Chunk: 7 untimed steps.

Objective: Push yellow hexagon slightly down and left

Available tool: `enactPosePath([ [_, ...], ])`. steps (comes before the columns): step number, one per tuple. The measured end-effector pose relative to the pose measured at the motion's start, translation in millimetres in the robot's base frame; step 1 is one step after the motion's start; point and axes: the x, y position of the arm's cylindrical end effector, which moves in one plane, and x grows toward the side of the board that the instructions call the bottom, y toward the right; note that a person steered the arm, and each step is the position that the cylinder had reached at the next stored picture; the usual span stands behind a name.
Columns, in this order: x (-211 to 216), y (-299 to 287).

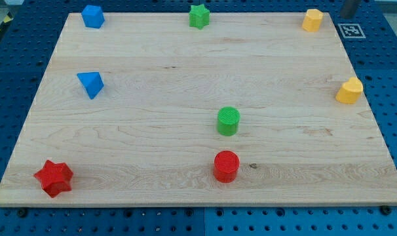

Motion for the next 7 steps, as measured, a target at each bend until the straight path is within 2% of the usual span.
enactPosePath([
  [2,2,-76],
  [3,8,-76],
  [4,46,-77],
  [6,132,-133],
  [7,137,-132],
])
